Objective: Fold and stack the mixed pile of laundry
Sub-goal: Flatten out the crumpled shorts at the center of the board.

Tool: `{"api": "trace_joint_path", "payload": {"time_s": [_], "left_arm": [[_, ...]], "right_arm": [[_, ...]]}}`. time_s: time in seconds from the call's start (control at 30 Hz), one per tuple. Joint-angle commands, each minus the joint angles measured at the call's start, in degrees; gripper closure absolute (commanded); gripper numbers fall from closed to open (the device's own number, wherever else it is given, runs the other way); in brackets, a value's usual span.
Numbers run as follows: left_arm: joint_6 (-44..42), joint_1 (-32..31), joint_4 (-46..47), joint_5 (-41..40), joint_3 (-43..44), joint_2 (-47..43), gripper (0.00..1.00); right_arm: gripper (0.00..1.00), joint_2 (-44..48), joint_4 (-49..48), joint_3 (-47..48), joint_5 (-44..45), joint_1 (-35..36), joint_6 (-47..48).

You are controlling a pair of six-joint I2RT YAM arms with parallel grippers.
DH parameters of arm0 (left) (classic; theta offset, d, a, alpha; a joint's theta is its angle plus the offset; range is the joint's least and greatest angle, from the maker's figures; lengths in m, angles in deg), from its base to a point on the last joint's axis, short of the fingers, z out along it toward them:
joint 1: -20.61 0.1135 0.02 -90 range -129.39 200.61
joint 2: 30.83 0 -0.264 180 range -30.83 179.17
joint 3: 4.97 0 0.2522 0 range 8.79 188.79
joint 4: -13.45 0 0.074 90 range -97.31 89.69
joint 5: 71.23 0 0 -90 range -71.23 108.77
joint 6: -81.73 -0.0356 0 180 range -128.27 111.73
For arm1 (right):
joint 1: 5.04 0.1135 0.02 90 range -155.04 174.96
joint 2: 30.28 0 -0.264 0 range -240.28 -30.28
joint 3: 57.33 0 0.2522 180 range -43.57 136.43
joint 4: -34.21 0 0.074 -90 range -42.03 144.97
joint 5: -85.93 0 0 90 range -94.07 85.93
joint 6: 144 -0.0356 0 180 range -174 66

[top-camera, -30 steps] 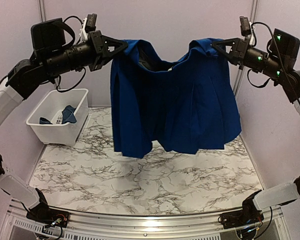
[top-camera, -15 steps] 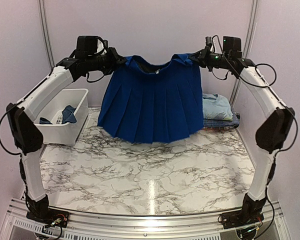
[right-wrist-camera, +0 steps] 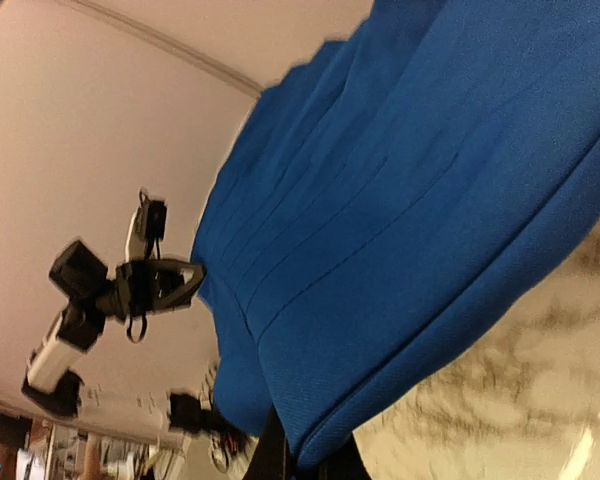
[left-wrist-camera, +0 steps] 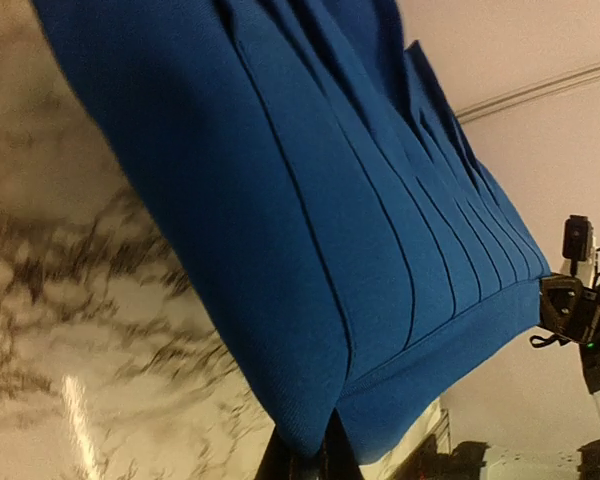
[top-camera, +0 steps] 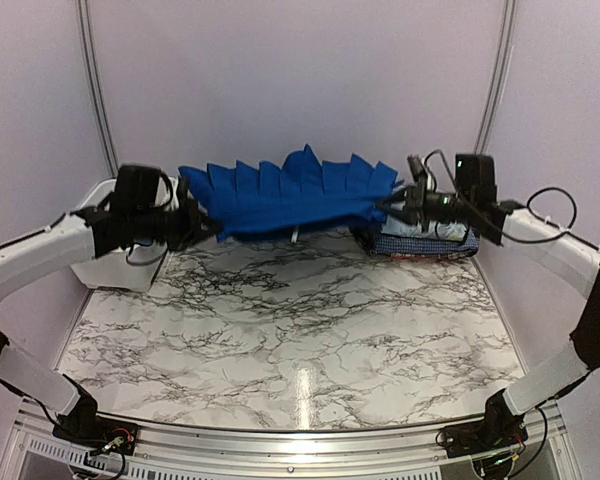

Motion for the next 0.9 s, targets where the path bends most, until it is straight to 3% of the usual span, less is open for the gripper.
{"api": "trace_joint_path", "payload": {"time_s": [0.0, 0.13, 0.3, 0.37, 0.5, 0.6, 0.67, 0.73, 0.87], "left_arm": [[5.72, -0.27, 6.79, -1.01, -26.69, -3.95, 1.0], [8.14, -2.69, 7.77, -3.22, -38.15, -7.53, 1.0], [10.68, -7.51, 2.61, -3.93, -41.99, -12.73, 1.0], [12.33, -10.52, -0.35, -4.67, -42.22, -14.6, 1.0], [14.35, -12.55, -9.89, -6.08, -41.65, -17.35, 0.66], [14.08, -12.7, -20.91, -12.0, -38.08, -23.06, 0.41], [12.95, -12.7, -25.79, -16.89, -33.67, -26.21, 0.28], [11.59, -12.7, -26.07, -18.67, -30.66, -25.23, 0.18], [6.79, -14.61, -24.16, -19.55, -23.49, -13.15, 0.16]], "right_arm": [[1.0, 4.97, -4.7, -24.11, 1.35, 3.9, 1.39], [1.0, 9.17, -3.34, -40.84, 3.82, 4.49, 4.01], [1.0, 14.0, 8.43, -45.38, 4.04, 5.04, 8.02], [0.94, 16.35, 13.52, -44.91, 3.67, 5.52, 9.45], [0.59, 18.38, 27.22, -39.64, 1.53, 7.28, 16.64], [0.38, 20.75, 39.99, -29.42, 8.54, 6.77, 23.02], [0.28, 21.09, 42.85, -22.74, 11.46, 5.19, 25.11], [0.26, 19.03, 38.75, -20.61, 11.34, 4.38, 25.21], [0.38, 6.74, 21.03, -16.56, 8.42, 4.57, 22.97]]}}
